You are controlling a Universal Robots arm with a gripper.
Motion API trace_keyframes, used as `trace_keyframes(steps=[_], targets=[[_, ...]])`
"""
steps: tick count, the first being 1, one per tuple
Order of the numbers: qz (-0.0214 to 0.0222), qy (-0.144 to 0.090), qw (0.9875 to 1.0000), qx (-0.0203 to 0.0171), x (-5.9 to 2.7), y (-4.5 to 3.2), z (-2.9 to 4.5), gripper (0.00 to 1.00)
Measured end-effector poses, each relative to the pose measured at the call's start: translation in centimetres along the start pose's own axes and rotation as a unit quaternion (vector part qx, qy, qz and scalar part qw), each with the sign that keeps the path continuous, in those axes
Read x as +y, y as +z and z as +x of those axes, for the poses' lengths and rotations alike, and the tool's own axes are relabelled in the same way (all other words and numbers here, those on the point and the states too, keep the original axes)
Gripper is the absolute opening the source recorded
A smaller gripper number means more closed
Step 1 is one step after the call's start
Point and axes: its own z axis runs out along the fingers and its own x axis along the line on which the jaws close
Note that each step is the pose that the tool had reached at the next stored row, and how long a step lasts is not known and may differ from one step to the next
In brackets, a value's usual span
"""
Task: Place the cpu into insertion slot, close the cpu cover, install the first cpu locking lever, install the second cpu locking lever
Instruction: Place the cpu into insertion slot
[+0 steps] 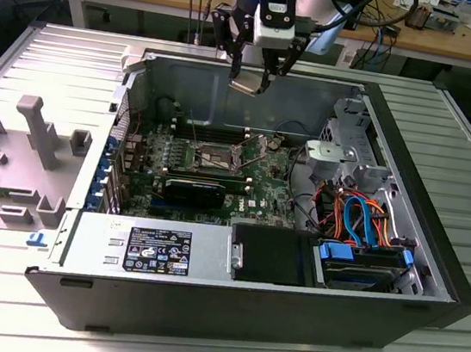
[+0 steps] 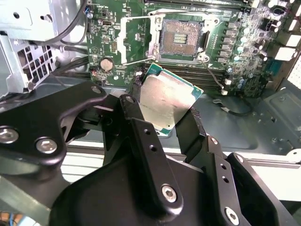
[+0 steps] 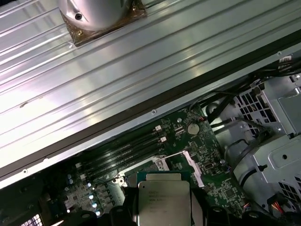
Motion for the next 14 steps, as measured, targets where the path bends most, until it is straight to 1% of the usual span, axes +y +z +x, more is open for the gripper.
trace_keyframes(steps=[7, 14], targets=[[-0.0005, 0.027, 0.9996, -0.0024, -0.01, 0.03, 0.00, 0.54], [-0.0005, 0.028, 0.9996, -0.0024, -0.01, 0.03, 0.00, 0.54]])
